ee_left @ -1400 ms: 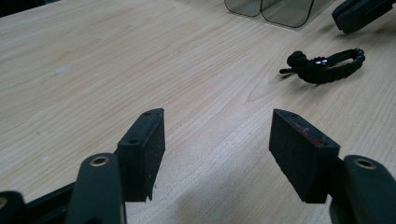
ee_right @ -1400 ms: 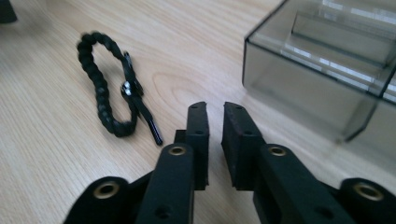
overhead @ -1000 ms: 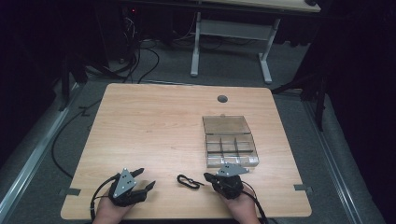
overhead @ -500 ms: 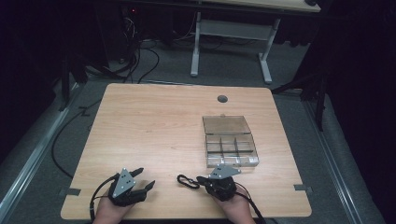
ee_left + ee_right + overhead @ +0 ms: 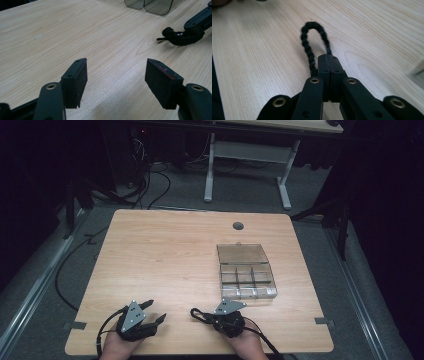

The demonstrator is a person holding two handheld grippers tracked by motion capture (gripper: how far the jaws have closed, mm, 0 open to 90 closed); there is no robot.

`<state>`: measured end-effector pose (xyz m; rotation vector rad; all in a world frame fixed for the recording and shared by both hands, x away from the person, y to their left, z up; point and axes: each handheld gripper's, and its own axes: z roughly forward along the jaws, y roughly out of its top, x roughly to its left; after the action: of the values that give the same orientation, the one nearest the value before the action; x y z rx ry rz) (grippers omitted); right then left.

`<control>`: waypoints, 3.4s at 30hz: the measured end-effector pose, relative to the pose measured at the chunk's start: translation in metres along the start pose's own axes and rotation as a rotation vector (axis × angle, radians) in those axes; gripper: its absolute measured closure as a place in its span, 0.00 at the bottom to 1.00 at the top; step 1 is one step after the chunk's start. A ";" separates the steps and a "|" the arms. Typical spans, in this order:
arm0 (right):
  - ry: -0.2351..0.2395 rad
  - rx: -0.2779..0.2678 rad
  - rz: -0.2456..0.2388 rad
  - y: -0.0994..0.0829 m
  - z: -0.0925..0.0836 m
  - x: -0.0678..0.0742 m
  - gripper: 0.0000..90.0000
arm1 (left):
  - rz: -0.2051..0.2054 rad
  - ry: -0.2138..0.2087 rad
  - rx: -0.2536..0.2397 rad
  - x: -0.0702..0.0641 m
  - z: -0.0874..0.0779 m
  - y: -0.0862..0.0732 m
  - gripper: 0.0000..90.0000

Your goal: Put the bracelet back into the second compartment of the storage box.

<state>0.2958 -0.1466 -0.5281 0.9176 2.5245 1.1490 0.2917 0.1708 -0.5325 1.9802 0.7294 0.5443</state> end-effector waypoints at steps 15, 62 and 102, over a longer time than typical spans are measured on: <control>-0.097 0.037 0.055 -0.021 -0.028 -0.019 1.00 | 0.014 0.000 0.013 0.000 0.003 0.002 0.39; -0.260 0.049 0.191 -0.050 -0.069 -0.049 1.00 | 0.020 -0.022 0.008 -0.001 0.002 0.001 0.40; -0.228 0.389 0.309 -0.025 -0.088 -0.083 0.86 | 0.032 -0.025 0.022 -0.001 0.003 0.001 0.41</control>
<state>0.3116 -0.2639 -0.4921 1.4832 2.5143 0.5765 0.2927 0.1679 -0.5327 2.0180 0.6925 0.5319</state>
